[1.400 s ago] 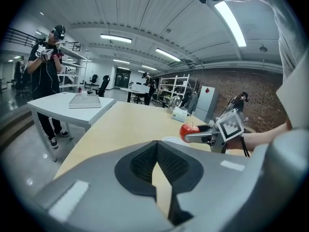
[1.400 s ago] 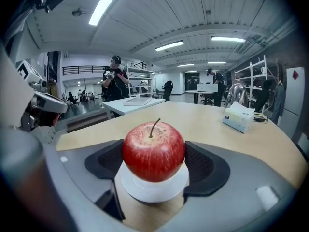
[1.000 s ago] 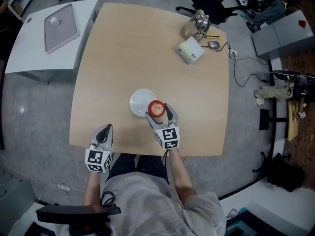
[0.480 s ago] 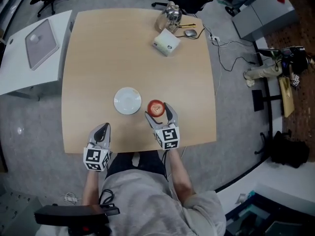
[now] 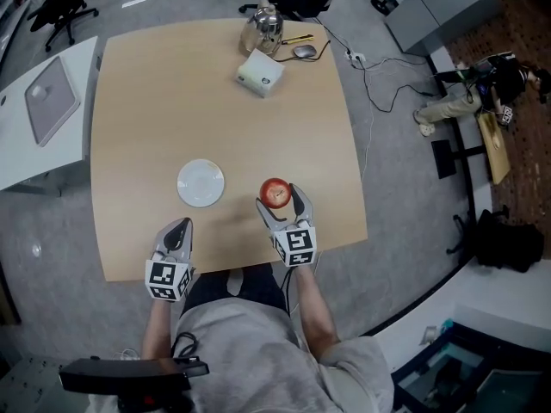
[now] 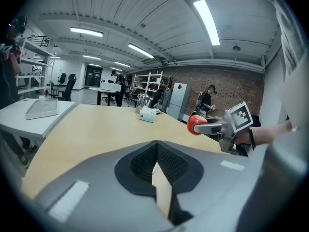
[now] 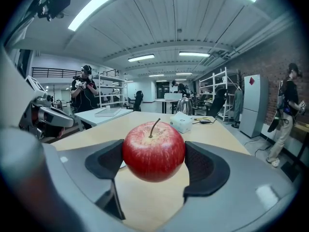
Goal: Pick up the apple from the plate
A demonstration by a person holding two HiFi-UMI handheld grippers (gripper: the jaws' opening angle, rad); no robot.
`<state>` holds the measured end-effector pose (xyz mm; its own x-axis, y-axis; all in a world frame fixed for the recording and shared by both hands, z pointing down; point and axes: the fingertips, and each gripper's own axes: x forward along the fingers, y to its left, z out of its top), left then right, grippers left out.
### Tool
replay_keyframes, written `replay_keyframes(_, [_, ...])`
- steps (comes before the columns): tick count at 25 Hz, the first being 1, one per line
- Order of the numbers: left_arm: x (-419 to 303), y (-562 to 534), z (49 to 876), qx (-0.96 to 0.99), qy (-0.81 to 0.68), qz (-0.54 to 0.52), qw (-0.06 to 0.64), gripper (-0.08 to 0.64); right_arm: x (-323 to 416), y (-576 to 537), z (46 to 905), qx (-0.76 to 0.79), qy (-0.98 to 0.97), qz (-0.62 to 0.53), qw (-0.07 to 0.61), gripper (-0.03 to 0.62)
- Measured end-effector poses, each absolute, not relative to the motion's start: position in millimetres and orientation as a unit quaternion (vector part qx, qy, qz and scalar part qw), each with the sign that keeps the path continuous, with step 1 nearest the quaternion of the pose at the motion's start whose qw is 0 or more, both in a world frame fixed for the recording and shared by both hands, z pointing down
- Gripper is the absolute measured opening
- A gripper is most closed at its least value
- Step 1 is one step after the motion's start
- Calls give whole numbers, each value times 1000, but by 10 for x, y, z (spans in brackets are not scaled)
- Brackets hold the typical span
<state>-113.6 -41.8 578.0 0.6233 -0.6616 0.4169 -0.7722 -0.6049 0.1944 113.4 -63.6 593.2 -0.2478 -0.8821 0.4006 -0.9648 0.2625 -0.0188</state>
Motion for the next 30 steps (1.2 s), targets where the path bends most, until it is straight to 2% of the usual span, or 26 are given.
replay_keyframes(16, [-455, -517, 5846, 877, -412, 165, 185, 20, 1954, -817, 6093, 598, -773, 141, 155, 397])
replay_keyframes(30, [-168, -615, 6009, 854, -444, 174, 209, 20, 2273, -1252, 6347, 567, -793, 143, 173, 397])
